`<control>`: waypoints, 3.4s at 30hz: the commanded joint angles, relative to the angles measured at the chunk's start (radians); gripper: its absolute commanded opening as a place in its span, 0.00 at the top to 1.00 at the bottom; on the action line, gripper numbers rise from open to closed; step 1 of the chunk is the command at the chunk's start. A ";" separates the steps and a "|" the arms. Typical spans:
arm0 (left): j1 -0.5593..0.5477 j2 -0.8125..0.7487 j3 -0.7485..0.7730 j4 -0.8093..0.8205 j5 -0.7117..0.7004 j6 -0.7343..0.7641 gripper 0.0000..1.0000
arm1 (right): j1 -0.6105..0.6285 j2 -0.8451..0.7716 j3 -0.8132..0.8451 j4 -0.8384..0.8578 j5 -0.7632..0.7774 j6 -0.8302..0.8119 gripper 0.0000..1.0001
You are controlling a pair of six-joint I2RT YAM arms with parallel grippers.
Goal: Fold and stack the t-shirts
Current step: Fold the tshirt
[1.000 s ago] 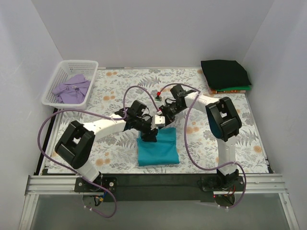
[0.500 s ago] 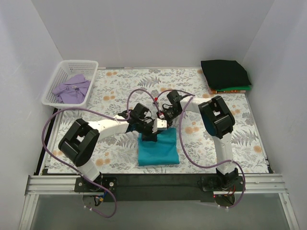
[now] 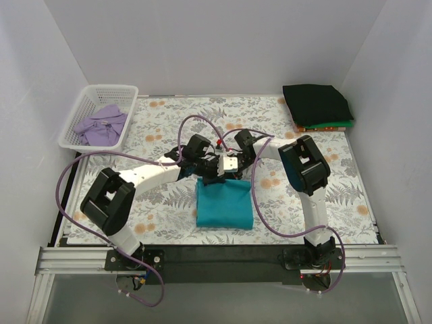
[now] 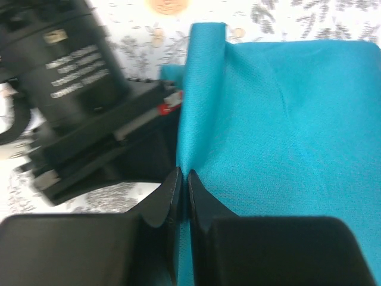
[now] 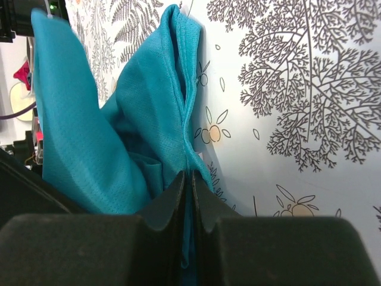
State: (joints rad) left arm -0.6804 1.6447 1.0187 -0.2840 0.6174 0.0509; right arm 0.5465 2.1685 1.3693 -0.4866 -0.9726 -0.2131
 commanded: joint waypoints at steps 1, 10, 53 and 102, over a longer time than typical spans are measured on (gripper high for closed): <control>0.037 0.010 0.043 0.055 -0.019 0.024 1.00 | 0.012 -0.001 -0.029 0.000 0.046 -0.028 0.86; 0.050 0.015 0.001 0.094 -0.031 0.041 1.00 | 0.004 -0.039 0.053 -0.024 0.136 -0.046 0.85; 0.087 0.064 0.021 0.210 -0.045 0.069 0.96 | -0.063 0.036 0.302 -0.119 0.281 -0.132 0.57; 0.414 -0.067 -0.150 0.540 0.518 -1.468 0.07 | -0.205 -0.357 -0.087 0.279 -0.095 0.493 0.02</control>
State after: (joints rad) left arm -0.2455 1.7290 0.9100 0.2417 1.0721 -1.3548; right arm 0.3176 1.9392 1.3479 -0.2943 -0.9913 0.1753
